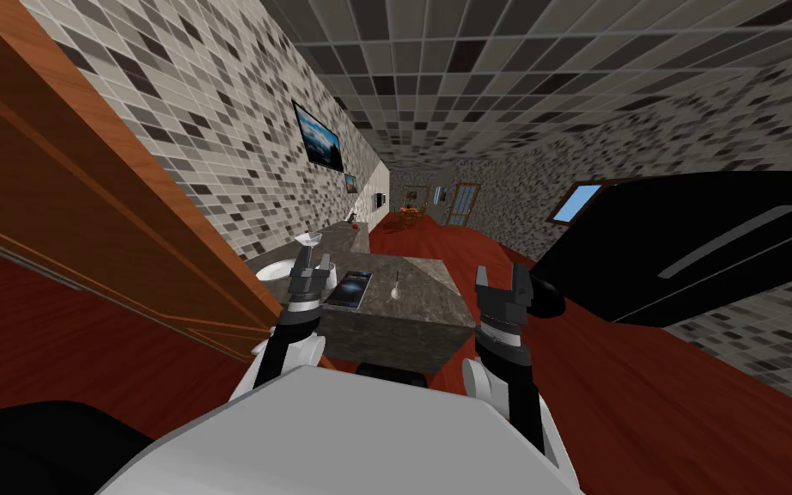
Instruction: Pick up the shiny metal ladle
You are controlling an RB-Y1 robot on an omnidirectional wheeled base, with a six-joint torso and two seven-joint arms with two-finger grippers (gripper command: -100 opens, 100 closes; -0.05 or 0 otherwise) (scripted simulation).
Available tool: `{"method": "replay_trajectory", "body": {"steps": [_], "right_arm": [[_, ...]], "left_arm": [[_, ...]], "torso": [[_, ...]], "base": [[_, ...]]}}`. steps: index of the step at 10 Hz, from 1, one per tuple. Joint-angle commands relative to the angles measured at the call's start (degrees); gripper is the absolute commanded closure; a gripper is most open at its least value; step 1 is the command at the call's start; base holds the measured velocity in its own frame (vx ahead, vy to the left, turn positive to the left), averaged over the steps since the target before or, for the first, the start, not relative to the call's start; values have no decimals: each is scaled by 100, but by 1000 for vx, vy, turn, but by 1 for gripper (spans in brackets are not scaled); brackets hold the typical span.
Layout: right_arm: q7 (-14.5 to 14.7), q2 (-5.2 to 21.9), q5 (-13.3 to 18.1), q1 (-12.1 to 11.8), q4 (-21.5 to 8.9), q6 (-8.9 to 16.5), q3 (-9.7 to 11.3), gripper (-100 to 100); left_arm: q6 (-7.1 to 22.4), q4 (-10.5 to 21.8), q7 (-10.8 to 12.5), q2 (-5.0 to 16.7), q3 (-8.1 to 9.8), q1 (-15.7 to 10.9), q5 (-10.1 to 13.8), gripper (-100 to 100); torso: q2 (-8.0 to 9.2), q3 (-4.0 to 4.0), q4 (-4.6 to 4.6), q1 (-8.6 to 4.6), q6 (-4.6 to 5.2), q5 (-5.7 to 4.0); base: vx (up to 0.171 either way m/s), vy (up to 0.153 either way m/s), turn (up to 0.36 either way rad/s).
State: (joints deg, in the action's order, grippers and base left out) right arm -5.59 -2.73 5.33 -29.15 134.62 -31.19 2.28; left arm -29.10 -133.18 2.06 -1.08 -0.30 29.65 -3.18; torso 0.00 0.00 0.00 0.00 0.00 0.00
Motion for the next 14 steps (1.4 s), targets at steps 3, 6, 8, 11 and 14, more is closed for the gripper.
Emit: {"method": "replay_trajectory", "body": {"steps": [3, 6, 8, 11, 14], "right_arm": [[0, 0, 0, 1, 0, 0, 0, 0], [0, 0, 0, 1, 0, 0, 0, 0], [0, 0, 0, 1, 0, 0, 1, 0], [0, 0, 0, 1, 0, 0, 0, 0], [0, 0, 0, 1, 0, 0, 0, 0]], "left_arm": [[-127, 230, -84, 572, 117, 129, -26, -100], [-256, 472, -189, 1045, 225, 275, -52, -100], [-333, 618, -260, 1330, 287, 368, -67, -100], [-505, 955, -439, 1851, 420, 591, -100, -100], [-598, 1143, -549, 2224, 488, 719, -116, -100]], "torso": [[15, 8, 3, -2, 1, 0], [26, 16, 6, 0, 0, 0], [28, 16, 6, -2, 2, 0], [26, 16, 7, -2, 0, 0], [25, 15, 6, 1, 2, 0]], "base": [[-47, -9, -130], [-65, -8, -138], [-74, -17, -189], [-66, -19, -186], [-58, -17, -162]]}}
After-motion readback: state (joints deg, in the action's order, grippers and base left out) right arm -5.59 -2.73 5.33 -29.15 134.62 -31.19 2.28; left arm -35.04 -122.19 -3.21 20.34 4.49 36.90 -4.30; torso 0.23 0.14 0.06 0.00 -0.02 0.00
